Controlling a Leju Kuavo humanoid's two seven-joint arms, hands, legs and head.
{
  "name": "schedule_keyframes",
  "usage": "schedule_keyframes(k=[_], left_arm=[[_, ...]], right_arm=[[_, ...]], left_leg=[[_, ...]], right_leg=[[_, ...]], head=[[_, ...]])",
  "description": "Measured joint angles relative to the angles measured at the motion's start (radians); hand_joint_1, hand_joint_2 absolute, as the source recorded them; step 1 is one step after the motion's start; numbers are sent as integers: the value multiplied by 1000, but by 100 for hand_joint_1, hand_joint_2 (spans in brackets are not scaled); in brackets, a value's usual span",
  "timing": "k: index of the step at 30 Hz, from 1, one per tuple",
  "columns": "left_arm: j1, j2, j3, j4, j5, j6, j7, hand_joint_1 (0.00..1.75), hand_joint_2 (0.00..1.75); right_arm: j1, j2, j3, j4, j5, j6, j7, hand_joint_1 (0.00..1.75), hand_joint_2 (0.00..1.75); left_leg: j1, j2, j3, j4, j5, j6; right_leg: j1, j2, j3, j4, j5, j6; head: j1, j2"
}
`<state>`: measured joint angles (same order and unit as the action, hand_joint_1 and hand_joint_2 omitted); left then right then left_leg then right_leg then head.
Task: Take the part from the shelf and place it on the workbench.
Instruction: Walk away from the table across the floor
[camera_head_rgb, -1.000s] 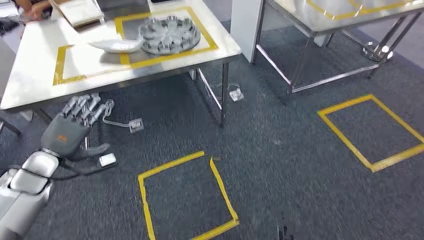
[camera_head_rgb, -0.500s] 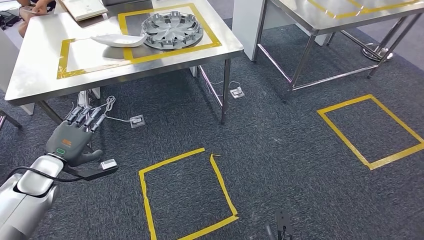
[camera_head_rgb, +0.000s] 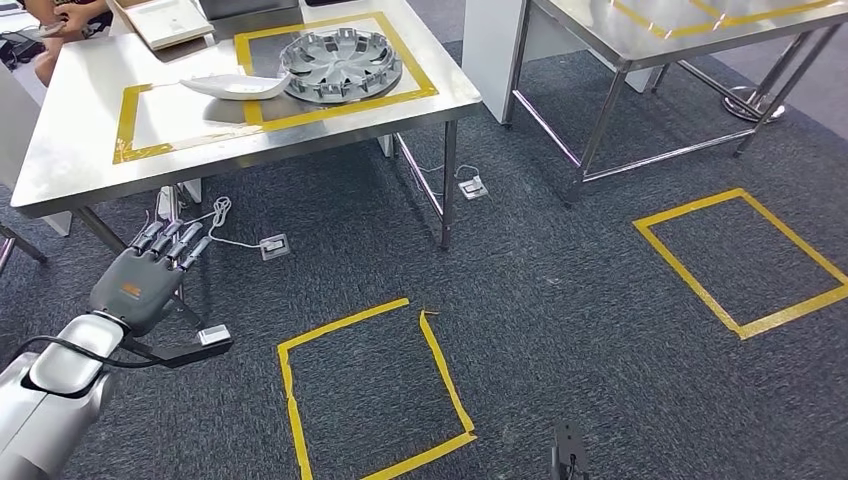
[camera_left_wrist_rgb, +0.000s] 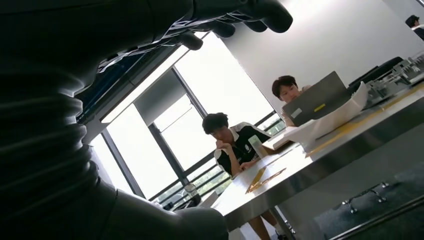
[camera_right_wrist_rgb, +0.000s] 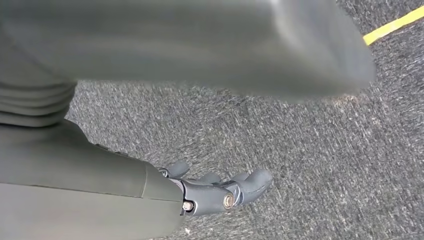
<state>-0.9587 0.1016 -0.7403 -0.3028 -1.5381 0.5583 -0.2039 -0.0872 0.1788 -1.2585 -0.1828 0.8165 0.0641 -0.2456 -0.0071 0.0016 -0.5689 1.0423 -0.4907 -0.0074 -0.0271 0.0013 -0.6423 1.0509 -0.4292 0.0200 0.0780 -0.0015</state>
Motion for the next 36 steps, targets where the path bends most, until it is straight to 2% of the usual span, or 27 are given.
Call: schedule_keyframes(k=[3,6,10,15,21,24,25,28,36], left_arm=[[1,2,10,0,13,-14,-36,0,175],[5,6,15,0,4,-15,-38,0,175],[12,6,16,0,-10,-16,7,0,175],[32,4,30,-1,23,-12,37,0,175],[131,-3,84,-6,145,-48,52,0,175],[179,-6,113,-10,213,-72,59,0,44],[195,-8,122,-12,236,-80,62,0,0],[245,-11,150,-17,306,-105,69,0,0],[379,-22,228,-29,491,-171,88,0,0]], right_arm=[[0,-1,0,0,1,2,1,0,0],[0,-2,0,0,3,3,2,0,0],[0,-3,0,0,3,5,3,0,175],[2,-5,10,-1,-2,5,0,0,175],[19,-18,87,-6,-65,2,18,0,175],[29,-26,136,-12,-102,0,29,0,175],[32,-29,152,-14,-114,-2,33,0,131],[42,-36,205,-22,-152,-4,43,0,0],[72,-55,354,-48,-252,-14,74,0,0]], left_leg=[[0,0,0,0,1,1],[0,0,0,0,1,1],[0,0,0,1,1,2],[0,0,0,1,1,2],[0,0,-1,1,1,2],[0,0,-1,1,1,2],[0,0,-1,1,1,2],[0,0,-1,1,1,2],[0,0,-2,1,1,2]], right_leg=[[-1,0,0,0,2,1],[-1,0,0,-1,2,2],[-2,0,1,-1,3,2],[-2,0,1,-1,3,2],[-2,0,1,-1,3,3],[-2,0,1,-1,3,3],[-2,0,1,-1,3,3],[-2,0,1,-2,3,3],[-2,0,1,-2,3,3]], head=[[0,0],[0,0],[0,0],[0,0],[0,0],[0,0],[0,0],[0,0],[0,0]])
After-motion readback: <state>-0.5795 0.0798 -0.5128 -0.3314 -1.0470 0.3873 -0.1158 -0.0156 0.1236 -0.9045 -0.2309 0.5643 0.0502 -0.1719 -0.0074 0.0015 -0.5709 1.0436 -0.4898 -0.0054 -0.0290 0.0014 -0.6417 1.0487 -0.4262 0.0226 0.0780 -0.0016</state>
